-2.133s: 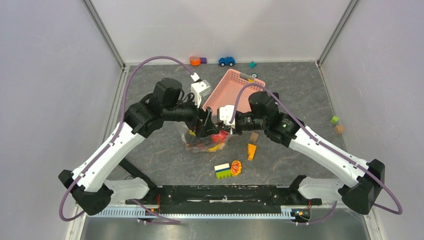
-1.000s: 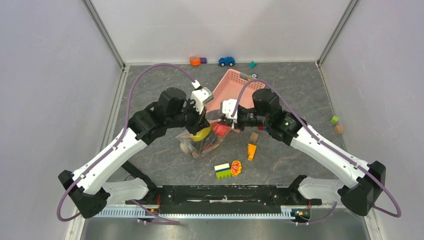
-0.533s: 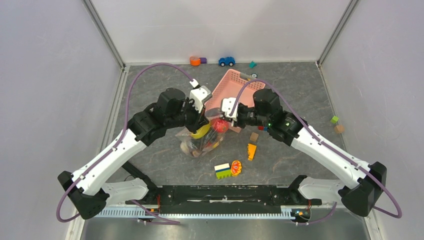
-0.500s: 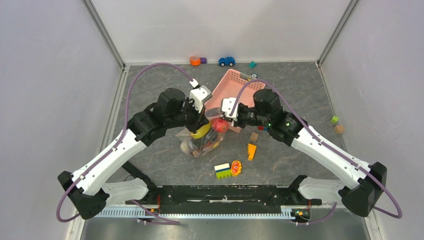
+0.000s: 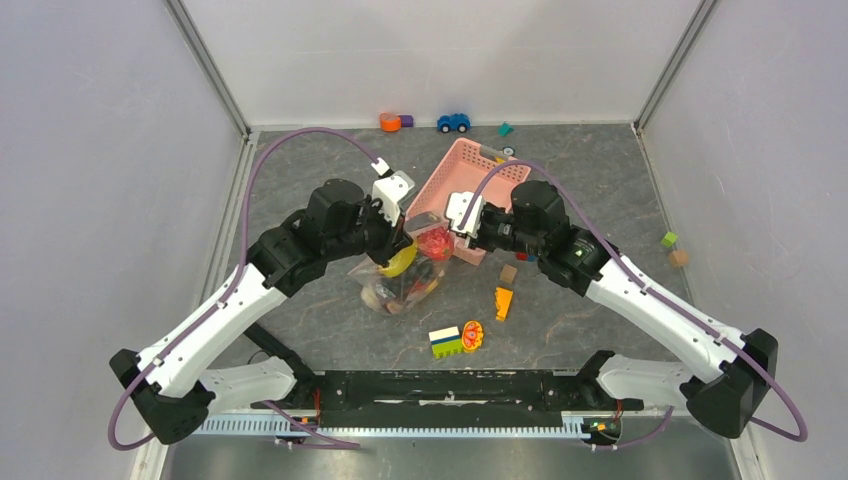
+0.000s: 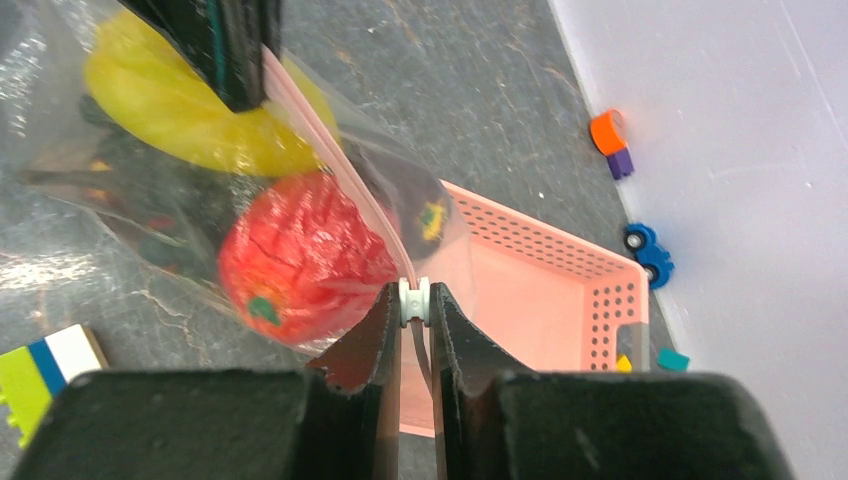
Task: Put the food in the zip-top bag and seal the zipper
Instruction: Zip the zipper food storage bag at the center of the board, then place the zipper food storage bag at the center of the board, then reset both arms
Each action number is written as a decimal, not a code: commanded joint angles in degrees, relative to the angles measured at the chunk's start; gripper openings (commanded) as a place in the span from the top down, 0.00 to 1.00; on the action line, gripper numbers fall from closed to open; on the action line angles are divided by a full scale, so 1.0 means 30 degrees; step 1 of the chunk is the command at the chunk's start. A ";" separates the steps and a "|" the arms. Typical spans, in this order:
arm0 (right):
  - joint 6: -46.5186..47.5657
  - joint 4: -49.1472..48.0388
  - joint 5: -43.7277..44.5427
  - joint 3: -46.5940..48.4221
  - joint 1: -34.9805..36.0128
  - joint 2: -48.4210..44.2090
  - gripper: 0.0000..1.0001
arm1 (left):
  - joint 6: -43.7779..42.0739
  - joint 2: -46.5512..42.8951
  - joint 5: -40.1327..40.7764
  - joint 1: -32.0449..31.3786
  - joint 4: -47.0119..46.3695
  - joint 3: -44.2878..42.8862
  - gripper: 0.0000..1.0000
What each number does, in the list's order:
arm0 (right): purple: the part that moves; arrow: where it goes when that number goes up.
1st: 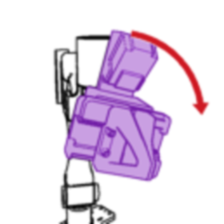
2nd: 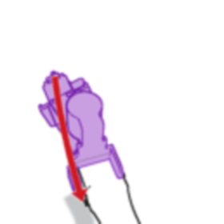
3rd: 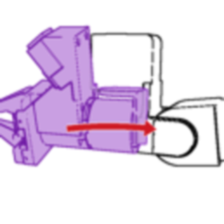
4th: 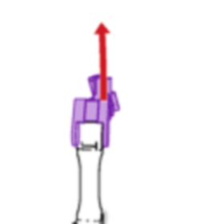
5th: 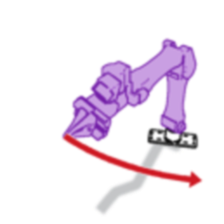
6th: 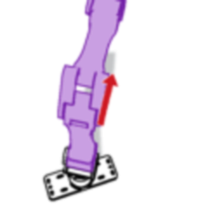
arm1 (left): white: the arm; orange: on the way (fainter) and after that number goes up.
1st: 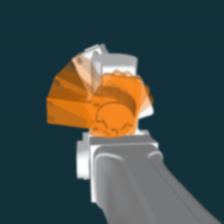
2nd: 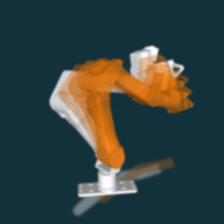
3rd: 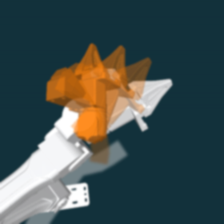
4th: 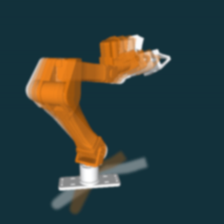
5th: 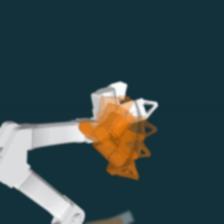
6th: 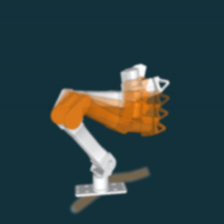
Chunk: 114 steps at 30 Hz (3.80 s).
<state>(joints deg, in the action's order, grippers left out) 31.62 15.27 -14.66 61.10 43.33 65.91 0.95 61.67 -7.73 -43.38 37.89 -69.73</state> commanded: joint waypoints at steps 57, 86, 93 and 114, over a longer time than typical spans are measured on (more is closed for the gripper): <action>-0.1207 -0.4828 0.8591 -0.3807 -0.1231 -0.4971 0.02 | -0.0521 -0.0657 1.1539 0.0161 0.0804 0.0474 0.98; -0.1041 -0.6407 1.1014 -0.4838 -0.1414 -0.5930 0.02 | -0.2664 1.2383 1.3832 0.9581 -0.8330 -0.2055 0.75; -0.1833 -0.7337 1.3399 -0.4825 -0.1595 -0.5815 0.02 | 0.0926 1.4738 1.5225 1.0094 -0.3670 -0.6561 0.00; -1.0476 -0.6495 1.1130 -0.2523 -0.5387 -0.2922 0.02 | 0.8569 0.3007 0.5035 1.0064 -0.3202 -0.8426 0.00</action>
<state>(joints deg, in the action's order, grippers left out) 10.04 -3.73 23.94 50.92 28.32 57.52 24.01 74.72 9.58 -13.28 32.73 -97.25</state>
